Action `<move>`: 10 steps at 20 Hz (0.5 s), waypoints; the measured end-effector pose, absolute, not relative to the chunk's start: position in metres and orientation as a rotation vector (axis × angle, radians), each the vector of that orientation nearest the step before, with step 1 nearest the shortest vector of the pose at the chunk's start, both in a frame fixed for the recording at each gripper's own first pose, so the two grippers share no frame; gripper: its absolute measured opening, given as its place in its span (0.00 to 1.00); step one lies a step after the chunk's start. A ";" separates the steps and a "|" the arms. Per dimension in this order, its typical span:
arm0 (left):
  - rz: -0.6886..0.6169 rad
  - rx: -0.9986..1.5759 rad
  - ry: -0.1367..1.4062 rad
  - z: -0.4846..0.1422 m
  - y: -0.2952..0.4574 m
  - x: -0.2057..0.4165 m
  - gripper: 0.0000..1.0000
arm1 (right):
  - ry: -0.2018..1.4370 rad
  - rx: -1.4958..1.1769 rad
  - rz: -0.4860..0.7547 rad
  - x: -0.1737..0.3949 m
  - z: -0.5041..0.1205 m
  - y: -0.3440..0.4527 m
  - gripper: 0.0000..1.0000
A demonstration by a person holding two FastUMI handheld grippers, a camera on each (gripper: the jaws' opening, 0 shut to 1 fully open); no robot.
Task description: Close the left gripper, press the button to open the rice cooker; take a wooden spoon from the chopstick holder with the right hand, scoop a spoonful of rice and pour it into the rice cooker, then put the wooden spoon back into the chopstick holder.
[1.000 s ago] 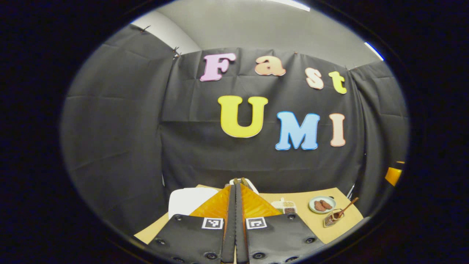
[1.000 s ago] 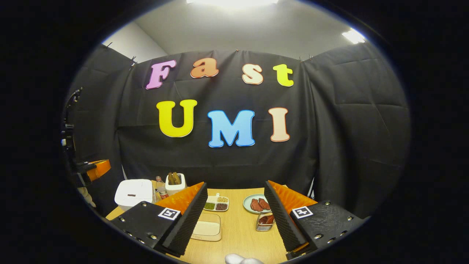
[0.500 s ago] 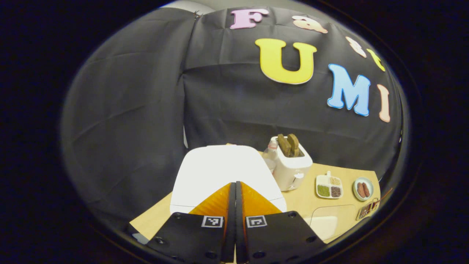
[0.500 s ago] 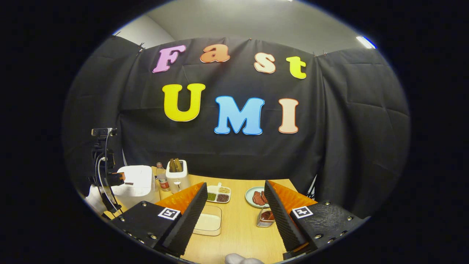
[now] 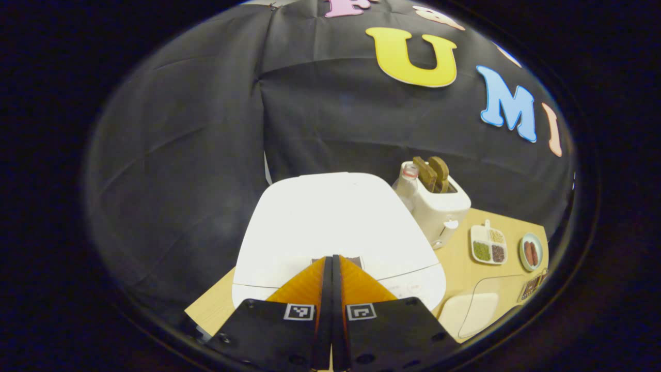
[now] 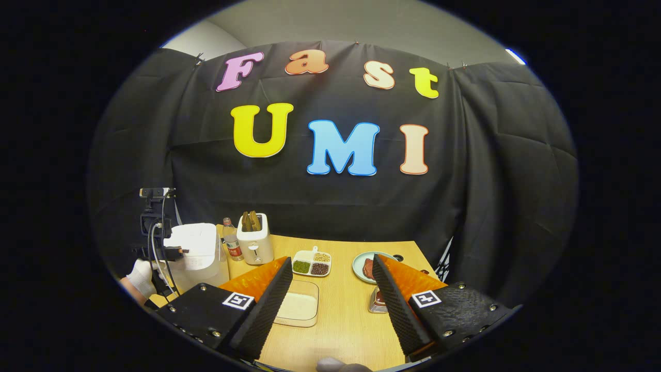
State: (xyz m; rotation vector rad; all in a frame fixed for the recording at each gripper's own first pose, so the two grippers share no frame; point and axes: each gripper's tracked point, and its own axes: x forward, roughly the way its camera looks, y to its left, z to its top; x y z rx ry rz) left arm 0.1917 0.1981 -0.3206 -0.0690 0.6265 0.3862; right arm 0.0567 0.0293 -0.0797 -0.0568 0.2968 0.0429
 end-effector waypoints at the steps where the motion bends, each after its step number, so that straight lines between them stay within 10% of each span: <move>1: 0.389 -0.064 0.653 -0.323 0.196 0.187 0.08 | 0.300 -0.052 0.042 0.057 -0.080 0.029 0.95; 10: 0.350 -0.175 0.794 -0.330 0.198 0.190 0.10 | 0.316 -0.017 0.052 0.051 -0.090 0.033 0.95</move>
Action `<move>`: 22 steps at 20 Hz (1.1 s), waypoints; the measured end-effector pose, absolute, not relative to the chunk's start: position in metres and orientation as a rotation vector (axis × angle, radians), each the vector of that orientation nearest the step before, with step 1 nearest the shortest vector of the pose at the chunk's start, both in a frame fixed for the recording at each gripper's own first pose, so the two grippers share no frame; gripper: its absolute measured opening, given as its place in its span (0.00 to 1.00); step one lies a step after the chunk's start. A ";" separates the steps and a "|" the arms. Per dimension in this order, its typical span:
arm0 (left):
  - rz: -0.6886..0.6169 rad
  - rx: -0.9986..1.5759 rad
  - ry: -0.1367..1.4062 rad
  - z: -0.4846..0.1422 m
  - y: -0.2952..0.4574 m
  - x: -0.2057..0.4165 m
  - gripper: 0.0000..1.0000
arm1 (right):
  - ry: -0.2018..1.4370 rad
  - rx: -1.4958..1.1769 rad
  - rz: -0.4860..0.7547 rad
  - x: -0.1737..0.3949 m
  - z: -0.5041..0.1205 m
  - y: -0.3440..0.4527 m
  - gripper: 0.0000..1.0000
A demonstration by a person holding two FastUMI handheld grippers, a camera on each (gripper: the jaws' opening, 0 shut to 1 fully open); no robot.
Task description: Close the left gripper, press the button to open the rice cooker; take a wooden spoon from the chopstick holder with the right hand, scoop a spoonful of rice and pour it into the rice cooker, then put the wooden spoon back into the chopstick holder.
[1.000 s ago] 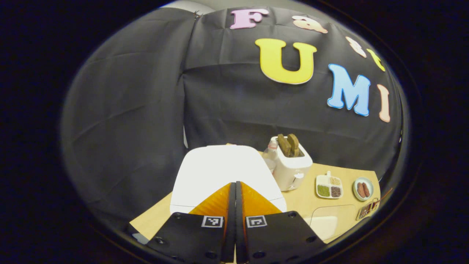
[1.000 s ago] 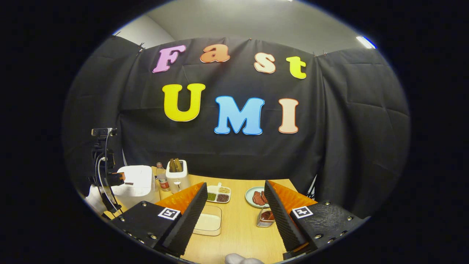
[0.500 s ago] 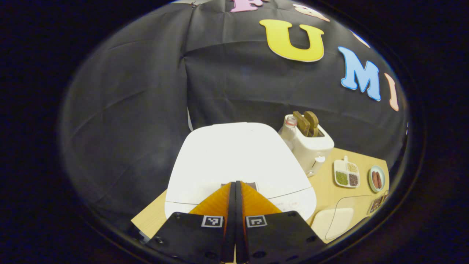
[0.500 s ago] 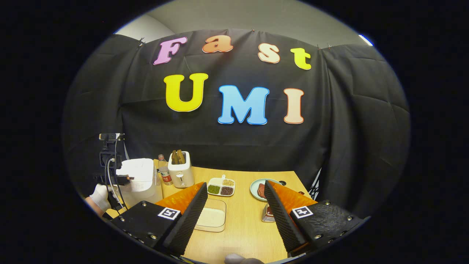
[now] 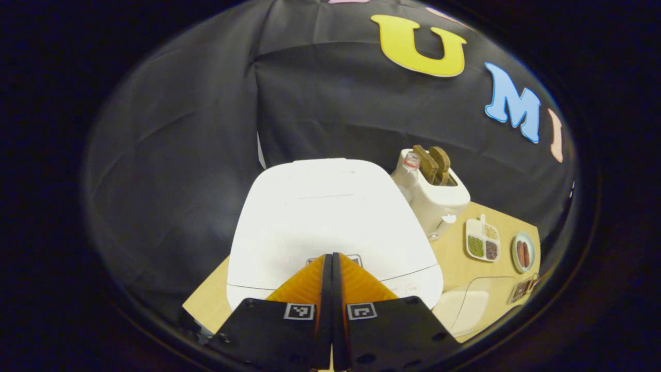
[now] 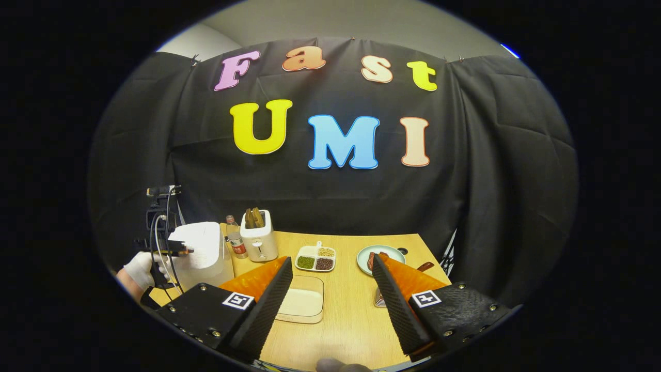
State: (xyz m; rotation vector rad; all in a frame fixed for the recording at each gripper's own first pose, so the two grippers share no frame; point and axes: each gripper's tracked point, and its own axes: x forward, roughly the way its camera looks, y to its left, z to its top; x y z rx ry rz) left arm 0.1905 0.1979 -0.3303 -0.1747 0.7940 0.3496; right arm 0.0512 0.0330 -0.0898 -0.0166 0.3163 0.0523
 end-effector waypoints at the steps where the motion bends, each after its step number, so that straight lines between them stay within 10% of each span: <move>1: 0.343 -0.166 0.792 -0.328 0.197 0.191 0.09 | 0.319 -0.008 0.053 0.051 -0.091 0.033 0.95; 6: 0.377 -0.081 0.702 -0.315 0.207 0.197 0.09 | 0.323 0.012 0.050 0.046 -0.096 0.032 0.95; 12: 0.477 0.151 0.163 -0.155 0.215 0.198 0.08 | 0.292 0.002 0.037 0.043 -0.093 0.026 0.95; 22: 0.367 0.024 0.142 -0.121 0.166 0.141 0.10 | 0.263 0.016 0.010 0.042 -0.094 0.015 0.95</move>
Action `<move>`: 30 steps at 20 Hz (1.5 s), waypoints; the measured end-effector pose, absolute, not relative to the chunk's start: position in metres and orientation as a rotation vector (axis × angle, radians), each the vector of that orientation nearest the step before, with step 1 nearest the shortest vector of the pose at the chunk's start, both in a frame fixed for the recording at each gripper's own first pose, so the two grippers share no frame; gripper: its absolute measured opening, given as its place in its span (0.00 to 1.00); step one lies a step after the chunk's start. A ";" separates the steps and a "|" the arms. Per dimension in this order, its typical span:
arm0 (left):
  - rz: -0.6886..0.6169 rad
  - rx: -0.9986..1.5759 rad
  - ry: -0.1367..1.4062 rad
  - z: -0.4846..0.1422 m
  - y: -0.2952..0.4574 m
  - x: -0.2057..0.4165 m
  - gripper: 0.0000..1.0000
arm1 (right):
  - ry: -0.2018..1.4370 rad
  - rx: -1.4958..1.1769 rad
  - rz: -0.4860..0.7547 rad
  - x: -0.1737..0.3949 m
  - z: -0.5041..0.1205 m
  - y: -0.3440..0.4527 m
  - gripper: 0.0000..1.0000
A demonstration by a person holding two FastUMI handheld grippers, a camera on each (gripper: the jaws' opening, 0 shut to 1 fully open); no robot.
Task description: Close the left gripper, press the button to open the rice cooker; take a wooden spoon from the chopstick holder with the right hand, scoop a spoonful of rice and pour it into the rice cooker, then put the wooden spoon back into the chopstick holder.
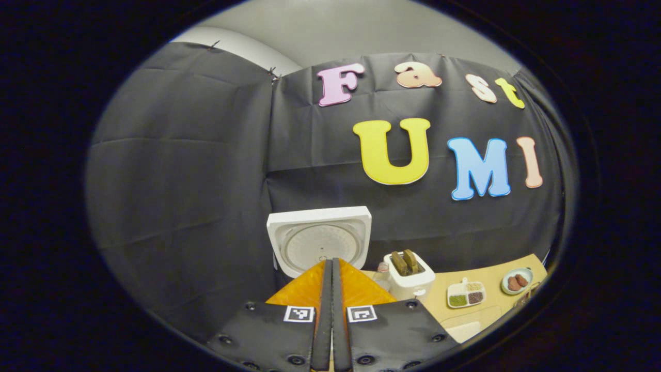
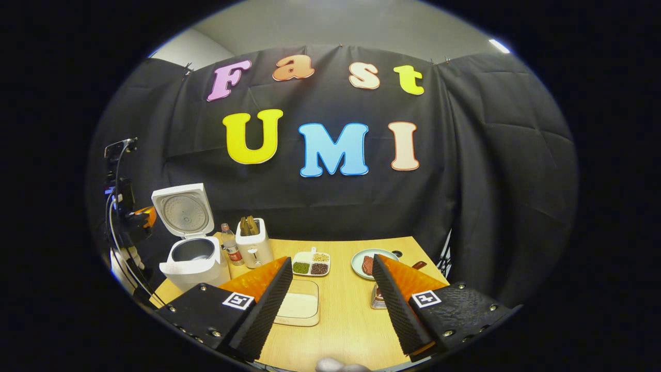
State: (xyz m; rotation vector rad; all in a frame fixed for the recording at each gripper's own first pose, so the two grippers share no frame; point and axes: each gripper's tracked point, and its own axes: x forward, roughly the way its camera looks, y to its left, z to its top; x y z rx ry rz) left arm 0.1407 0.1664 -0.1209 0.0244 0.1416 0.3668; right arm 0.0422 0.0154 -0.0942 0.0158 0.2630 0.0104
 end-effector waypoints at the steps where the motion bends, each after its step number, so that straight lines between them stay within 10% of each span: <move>1: 0.364 0.022 0.139 -0.119 0.163 0.134 0.10 | 0.266 0.013 0.008 0.042 -0.095 0.014 0.95; 4: 0.337 0.040 0.113 -0.111 0.147 0.115 0.12 | 0.266 -0.001 -0.009 0.039 -0.100 0.007 0.95; 11: 0.225 0.015 0.076 -0.100 0.098 0.076 0.98 | 0.252 -0.013 -0.086 0.029 -0.123 -0.029 0.95; 21: 0.045 -0.031 0.009 -0.054 0.010 0.026 0.99 | 0.346 0.125 -0.184 0.041 -0.242 -0.110 0.95; 30: 0.069 -0.024 0.027 -0.045 -0.060 0.034 0.97 | 0.383 0.235 -0.187 0.167 -0.319 -0.172 0.98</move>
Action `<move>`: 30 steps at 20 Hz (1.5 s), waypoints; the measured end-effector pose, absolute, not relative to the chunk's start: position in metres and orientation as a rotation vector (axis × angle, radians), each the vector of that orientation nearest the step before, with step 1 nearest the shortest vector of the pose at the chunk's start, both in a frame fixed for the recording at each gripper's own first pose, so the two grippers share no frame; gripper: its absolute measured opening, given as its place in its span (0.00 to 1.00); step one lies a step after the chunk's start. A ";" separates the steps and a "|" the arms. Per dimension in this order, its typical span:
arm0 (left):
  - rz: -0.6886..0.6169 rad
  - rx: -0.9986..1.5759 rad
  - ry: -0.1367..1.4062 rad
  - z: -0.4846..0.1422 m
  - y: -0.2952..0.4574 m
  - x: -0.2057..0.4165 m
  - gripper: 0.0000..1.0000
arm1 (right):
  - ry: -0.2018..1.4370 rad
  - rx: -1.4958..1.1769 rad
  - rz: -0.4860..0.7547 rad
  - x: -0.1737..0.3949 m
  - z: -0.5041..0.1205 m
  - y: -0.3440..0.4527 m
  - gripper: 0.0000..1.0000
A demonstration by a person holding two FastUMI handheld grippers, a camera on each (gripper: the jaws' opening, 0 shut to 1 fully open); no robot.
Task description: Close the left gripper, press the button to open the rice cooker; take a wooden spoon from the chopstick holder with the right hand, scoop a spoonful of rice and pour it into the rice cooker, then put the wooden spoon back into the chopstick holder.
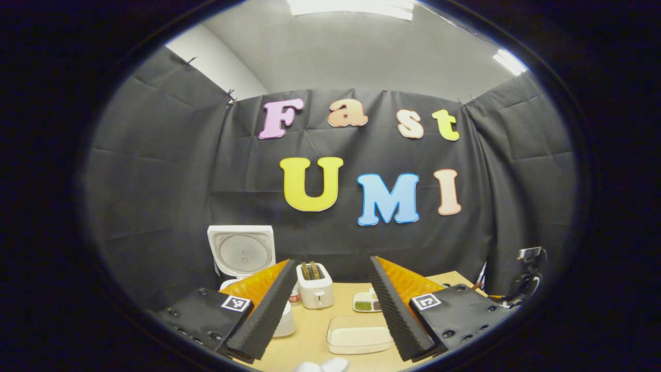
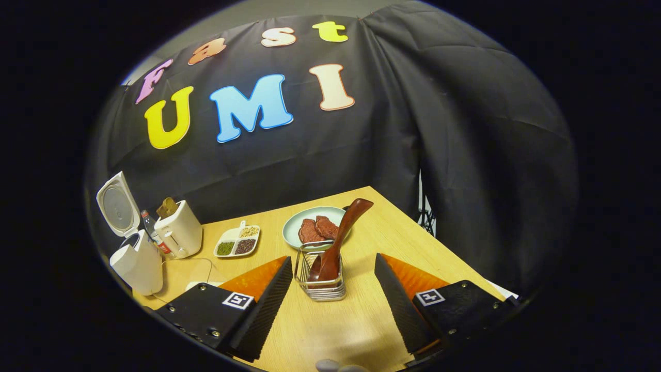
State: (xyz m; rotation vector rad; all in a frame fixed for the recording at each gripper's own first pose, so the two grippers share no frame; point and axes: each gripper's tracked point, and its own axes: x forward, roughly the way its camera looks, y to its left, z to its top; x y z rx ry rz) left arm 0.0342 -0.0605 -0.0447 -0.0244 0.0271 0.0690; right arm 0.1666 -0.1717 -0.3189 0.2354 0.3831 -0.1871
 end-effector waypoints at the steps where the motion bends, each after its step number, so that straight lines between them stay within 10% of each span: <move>1: 0.085 -0.035 0.027 -0.043 -0.064 0.037 0.97 | 0.391 0.245 -0.185 0.182 -0.324 -0.176 0.98; 16: 0.179 0.021 0.088 -0.066 -0.059 0.073 0.98 | 0.455 0.320 -0.173 0.280 -0.372 -0.189 0.98; 20: 0.163 0.037 0.079 -0.062 -0.057 0.084 0.99 | 0.475 0.382 -0.165 0.281 -0.375 -0.185 0.23; 21: 0.157 0.035 0.074 -0.062 -0.057 0.086 0.98 | 0.480 0.379 -0.174 0.283 -0.375 -0.183 0.17; 30: 0.140 0.024 0.087 -0.070 -0.032 0.094 0.98 | 0.443 0.272 -0.164 0.274 -0.347 -0.173 0.16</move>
